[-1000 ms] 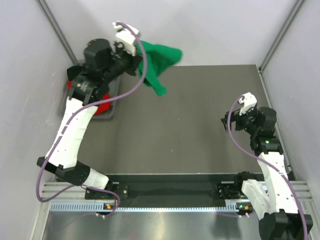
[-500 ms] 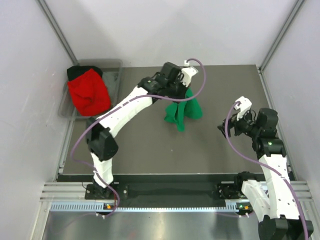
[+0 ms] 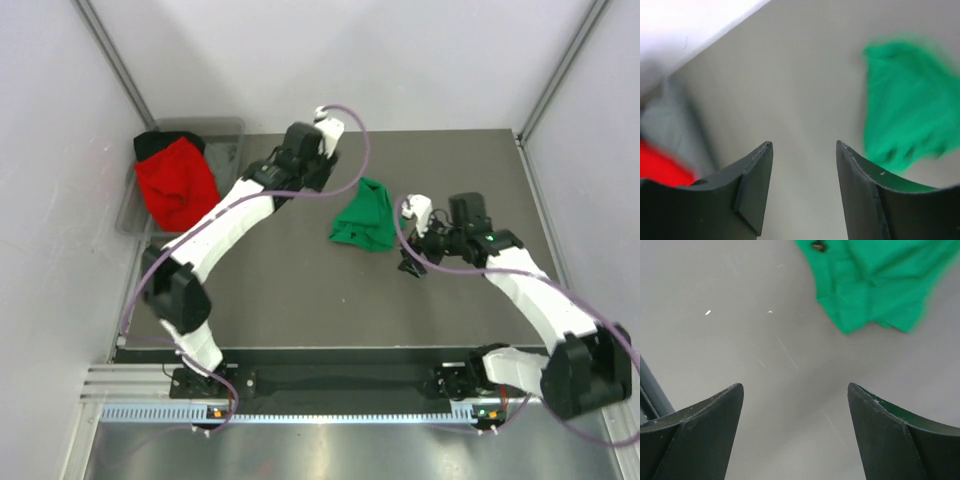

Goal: Fold and stack the t-shirts
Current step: Move the tshirt to the center of the board, then flatten the tshirt out

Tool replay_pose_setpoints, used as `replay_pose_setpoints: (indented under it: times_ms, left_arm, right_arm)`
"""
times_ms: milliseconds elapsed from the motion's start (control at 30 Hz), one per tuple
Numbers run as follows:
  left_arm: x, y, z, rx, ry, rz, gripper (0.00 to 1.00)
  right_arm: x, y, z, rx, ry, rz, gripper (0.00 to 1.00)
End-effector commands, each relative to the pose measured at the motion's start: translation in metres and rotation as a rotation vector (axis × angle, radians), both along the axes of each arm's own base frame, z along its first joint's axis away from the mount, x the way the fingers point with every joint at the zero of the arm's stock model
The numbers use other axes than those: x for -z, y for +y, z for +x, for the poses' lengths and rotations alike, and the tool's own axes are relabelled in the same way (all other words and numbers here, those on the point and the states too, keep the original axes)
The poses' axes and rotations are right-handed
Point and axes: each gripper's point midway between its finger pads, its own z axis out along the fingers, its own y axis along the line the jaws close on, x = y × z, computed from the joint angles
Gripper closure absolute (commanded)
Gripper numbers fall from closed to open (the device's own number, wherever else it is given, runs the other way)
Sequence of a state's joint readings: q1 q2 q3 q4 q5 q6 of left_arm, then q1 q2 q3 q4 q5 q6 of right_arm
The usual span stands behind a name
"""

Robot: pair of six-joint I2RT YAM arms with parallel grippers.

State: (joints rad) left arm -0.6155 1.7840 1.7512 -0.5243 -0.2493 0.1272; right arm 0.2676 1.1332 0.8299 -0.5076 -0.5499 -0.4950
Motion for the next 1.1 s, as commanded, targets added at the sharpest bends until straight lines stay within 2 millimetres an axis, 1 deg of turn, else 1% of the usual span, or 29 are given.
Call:
replay_pose_setpoints:
  times_ms: [0,33,67,100,133,167,200,233,267,300,333,367,400,433,467,500,533,567,633,667,700,733,767,800,833,867,933,1067]
  left_arm:
    - [-0.023,0.038,-0.029,-0.036,-0.115,0.004,0.39]
    - [-0.003,0.047,-0.037,-0.031,-0.11,0.024,0.35]
    - [-0.023,0.058,-0.049,-0.032,-0.158,-0.008,0.33]
    - [-0.023,0.072,-0.05,-0.054,-0.161,-0.009,0.32]
    - [-0.017,0.082,-0.056,-0.068,-0.131,-0.006,0.32]
    - [-0.021,0.087,-0.06,-0.069,-0.127,-0.024,0.32]
    - [-0.019,0.101,-0.058,-0.096,-0.117,-0.035,0.32]
    - [-0.009,0.107,-0.061,-0.102,-0.094,-0.048,0.32]
    - [-0.013,0.111,-0.063,-0.108,-0.103,-0.065,0.32]
    - [-0.007,0.118,-0.063,-0.126,-0.09,-0.064,0.33]
    - [0.001,0.122,-0.065,-0.134,-0.068,-0.067,0.33]
    - [0.003,0.125,-0.065,-0.138,-0.064,-0.08,0.33]
    - [0.005,0.133,-0.064,-0.146,-0.056,-0.101,0.33]
    - [0.01,0.137,-0.065,-0.16,-0.046,-0.11,0.33]
    - [0.009,0.141,-0.064,-0.171,-0.046,-0.112,0.33]
    - [0.01,0.146,-0.064,-0.186,-0.041,-0.109,0.34]
    - [0.013,0.148,-0.065,-0.187,-0.035,-0.112,0.34]
    - [0.013,0.149,-0.065,-0.191,-0.034,-0.12,0.34]
    - [0.014,0.152,-0.066,-0.189,-0.031,-0.134,0.34]
    - [0.017,0.152,-0.066,-0.187,-0.025,-0.134,0.34]
    - [0.017,0.153,-0.067,-0.19,-0.023,-0.135,0.34]
    - [0.019,0.153,-0.067,-0.19,-0.017,-0.137,0.34]
    - [0.018,0.153,-0.067,-0.187,-0.019,-0.14,0.34]
    - [0.018,0.154,-0.066,-0.191,-0.019,-0.142,0.34]
    - [0.019,0.155,-0.067,-0.191,-0.016,-0.144,0.34]
    - [0.02,0.155,-0.067,-0.19,-0.012,-0.148,0.34]
    - [0.018,0.156,-0.066,-0.194,-0.014,-0.154,0.34]
    - [0.02,0.156,-0.066,-0.192,-0.007,-0.162,0.34]
  right_arm:
    - [0.005,0.019,0.022,-0.036,0.016,-0.038,0.16]
    - [0.002,0.024,0.031,-0.023,0.036,-0.023,0.16]
    - [0.02,0.027,0.036,-0.022,0.1,-0.04,0.2]
    - [0.024,0.027,0.042,-0.012,0.117,-0.048,0.22]
    - [0.021,0.03,0.052,-0.009,0.109,-0.044,0.25]
    - [0.032,0.032,0.057,-0.008,0.138,-0.054,0.26]
    - [0.034,0.033,0.062,0.001,0.136,-0.059,0.27]
    - [0.031,0.035,0.075,0.022,0.108,-0.065,0.28]
    - [0.04,0.036,0.079,0.021,0.125,-0.08,0.31]
    - [0.042,0.04,0.08,0.009,0.128,-0.09,0.32]
    - [0.04,0.042,0.085,-0.001,0.111,-0.117,0.36]
    - [0.048,0.045,0.084,-0.016,0.115,-0.149,0.38]
    - [0.049,0.056,0.079,-0.055,0.095,-0.179,0.38]
    - [0.053,0.055,0.084,-0.055,0.043,-0.24,0.39]
    - [0.051,0.059,0.084,-0.058,0.005,-0.264,0.39]
    - [0.051,0.071,0.079,-0.086,-0.026,-0.285,0.39]
    - [0.051,0.072,0.084,-0.075,-0.062,-0.32,0.39]
    - [0.056,0.075,0.084,-0.078,-0.068,-0.344,0.4]
    - [0.058,0.081,0.088,-0.071,-0.111,-0.4,0.41]
    - [0.064,0.083,0.09,-0.068,-0.111,-0.42,0.41]
    - [0.065,0.085,0.092,-0.063,-0.122,-0.431,0.41]
    - [0.063,0.086,0.099,-0.041,-0.135,-0.433,0.41]
    - [0.069,0.083,0.104,-0.022,-0.133,-0.461,0.41]
    - [0.071,0.081,0.109,0.002,-0.14,-0.486,0.41]
    - [0.066,0.082,0.116,0.024,-0.159,-0.49,0.43]
    - [0.071,0.082,0.119,0.03,-0.159,-0.505,0.44]
    - [0.068,0.083,0.124,0.05,-0.184,-0.517,0.46]
    - [0.063,0.082,0.128,0.076,-0.221,-0.533,0.46]
